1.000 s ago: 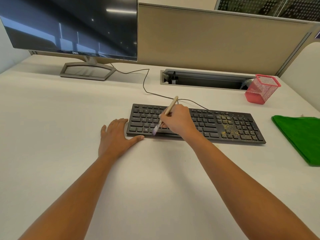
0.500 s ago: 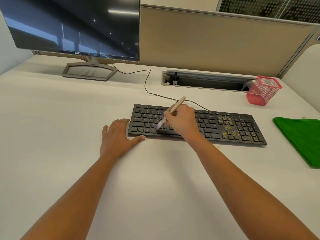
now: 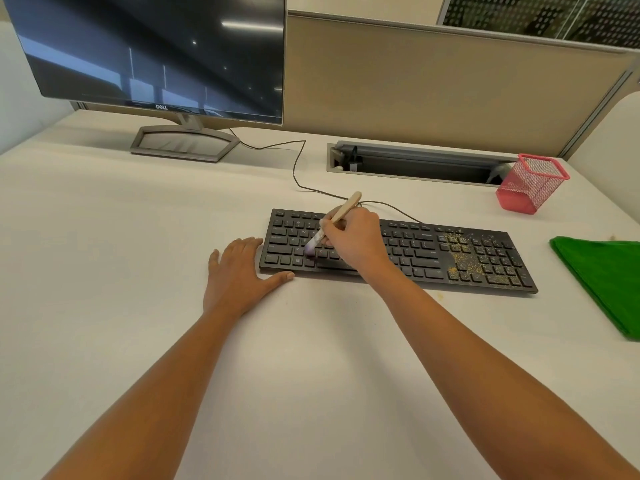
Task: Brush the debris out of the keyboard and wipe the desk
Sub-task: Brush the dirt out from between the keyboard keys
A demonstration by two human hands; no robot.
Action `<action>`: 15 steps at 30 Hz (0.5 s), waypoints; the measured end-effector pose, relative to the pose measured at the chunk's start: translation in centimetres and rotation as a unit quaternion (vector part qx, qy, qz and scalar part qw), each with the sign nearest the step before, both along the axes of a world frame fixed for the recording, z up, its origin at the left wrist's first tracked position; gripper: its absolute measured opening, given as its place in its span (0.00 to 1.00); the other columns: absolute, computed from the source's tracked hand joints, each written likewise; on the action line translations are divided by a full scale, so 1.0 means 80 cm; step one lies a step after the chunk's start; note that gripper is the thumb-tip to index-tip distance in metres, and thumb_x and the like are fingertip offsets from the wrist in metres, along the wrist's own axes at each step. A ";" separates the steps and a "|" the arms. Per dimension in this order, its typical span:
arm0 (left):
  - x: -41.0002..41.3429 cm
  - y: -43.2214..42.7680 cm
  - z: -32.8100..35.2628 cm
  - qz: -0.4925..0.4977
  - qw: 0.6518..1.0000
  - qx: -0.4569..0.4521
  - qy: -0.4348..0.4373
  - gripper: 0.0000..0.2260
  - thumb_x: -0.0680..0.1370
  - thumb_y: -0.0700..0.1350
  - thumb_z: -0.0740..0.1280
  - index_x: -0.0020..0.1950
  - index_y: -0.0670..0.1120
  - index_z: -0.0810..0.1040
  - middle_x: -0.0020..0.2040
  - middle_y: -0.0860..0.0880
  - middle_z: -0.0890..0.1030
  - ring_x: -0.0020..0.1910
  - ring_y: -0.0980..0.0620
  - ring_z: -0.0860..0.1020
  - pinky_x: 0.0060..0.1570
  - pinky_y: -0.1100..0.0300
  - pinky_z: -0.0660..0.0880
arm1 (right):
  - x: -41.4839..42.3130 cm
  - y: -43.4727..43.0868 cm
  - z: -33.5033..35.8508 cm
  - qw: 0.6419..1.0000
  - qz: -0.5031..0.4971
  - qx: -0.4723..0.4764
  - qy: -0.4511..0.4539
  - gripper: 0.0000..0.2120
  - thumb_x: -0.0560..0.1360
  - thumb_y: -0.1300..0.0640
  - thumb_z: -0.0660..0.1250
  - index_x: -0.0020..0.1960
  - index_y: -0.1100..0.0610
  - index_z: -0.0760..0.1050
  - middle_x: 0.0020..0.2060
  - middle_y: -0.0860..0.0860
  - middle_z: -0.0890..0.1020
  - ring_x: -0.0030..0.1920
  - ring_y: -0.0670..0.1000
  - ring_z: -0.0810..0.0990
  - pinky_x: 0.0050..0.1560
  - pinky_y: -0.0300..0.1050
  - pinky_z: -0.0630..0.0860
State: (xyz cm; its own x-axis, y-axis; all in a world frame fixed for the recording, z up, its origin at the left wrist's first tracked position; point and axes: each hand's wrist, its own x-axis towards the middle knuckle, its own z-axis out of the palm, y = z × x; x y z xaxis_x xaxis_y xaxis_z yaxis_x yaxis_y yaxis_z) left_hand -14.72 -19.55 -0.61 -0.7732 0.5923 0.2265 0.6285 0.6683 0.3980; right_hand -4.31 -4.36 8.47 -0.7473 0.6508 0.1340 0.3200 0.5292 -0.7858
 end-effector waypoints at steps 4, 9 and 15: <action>-0.001 -0.001 0.000 -0.003 1.000 0.000 0.000 0.37 0.69 0.70 0.64 0.71 0.48 0.66 0.70 0.51 0.69 0.72 0.52 0.61 0.72 0.46 0.52 | 0.004 -0.007 -0.006 0.999 0.027 0.013 -0.030 0.09 0.77 0.59 0.64 0.49 0.63 0.80 0.42 0.57 0.83 0.42 0.53 0.82 0.49 0.46 0.80; -0.001 -0.001 0.001 -0.006 1.000 -0.008 0.002 0.46 0.63 0.79 0.55 0.69 0.48 0.68 0.69 0.51 0.70 0.71 0.51 0.63 0.71 0.46 0.55 | 0.011 -0.010 -0.002 0.992 0.092 0.000 -0.083 0.08 0.76 0.60 0.64 0.48 0.63 0.80 0.40 0.55 0.81 0.41 0.54 0.82 0.46 0.43 0.80; 0.000 -0.002 0.002 -0.012 1.000 0.004 -0.002 0.46 0.60 0.78 0.52 0.69 0.51 0.68 0.68 0.52 0.71 0.71 0.52 0.62 0.71 0.46 0.54 | 0.011 -0.006 -0.010 0.999 0.012 -0.030 0.018 0.06 0.76 0.61 0.65 0.45 0.61 0.80 0.38 0.58 0.83 0.41 0.58 0.83 0.47 0.48 0.81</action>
State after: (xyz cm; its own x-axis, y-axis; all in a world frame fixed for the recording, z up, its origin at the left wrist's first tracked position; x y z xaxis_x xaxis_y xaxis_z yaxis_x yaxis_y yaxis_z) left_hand -14.68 -19.69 -0.48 -0.7591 0.6096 0.2286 0.6435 0.6493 0.4053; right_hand -3.39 -4.81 7.70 -0.7578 0.6411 0.1216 0.2795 0.4872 -0.8274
